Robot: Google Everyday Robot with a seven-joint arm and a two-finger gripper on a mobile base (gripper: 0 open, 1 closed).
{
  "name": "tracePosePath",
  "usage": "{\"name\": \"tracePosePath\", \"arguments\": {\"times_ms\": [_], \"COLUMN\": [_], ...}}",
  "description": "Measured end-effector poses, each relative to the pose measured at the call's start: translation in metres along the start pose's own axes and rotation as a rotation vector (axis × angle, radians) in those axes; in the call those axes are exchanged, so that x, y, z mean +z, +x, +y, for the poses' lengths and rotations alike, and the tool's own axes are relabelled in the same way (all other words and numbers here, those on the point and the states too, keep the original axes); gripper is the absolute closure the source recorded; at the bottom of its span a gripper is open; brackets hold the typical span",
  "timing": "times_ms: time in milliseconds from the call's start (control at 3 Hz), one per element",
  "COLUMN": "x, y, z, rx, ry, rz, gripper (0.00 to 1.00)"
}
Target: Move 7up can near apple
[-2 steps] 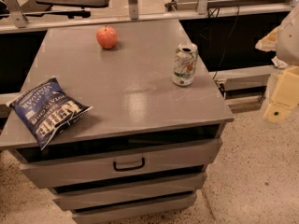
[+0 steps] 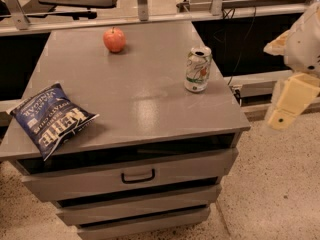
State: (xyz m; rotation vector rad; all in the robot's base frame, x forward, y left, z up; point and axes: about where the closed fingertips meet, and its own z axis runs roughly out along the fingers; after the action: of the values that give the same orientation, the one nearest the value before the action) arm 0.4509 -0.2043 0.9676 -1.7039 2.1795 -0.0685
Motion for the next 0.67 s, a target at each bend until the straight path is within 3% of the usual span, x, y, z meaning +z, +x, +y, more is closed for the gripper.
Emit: {"name": "tracePosePath", "arguments": {"times_ms": [667], "x": [0.074], "y": [-0.038], "z": [-0.051], "rx": [0.103], "ry": [0.077], "rz": [-0.244], "gripper": [0.00]}}
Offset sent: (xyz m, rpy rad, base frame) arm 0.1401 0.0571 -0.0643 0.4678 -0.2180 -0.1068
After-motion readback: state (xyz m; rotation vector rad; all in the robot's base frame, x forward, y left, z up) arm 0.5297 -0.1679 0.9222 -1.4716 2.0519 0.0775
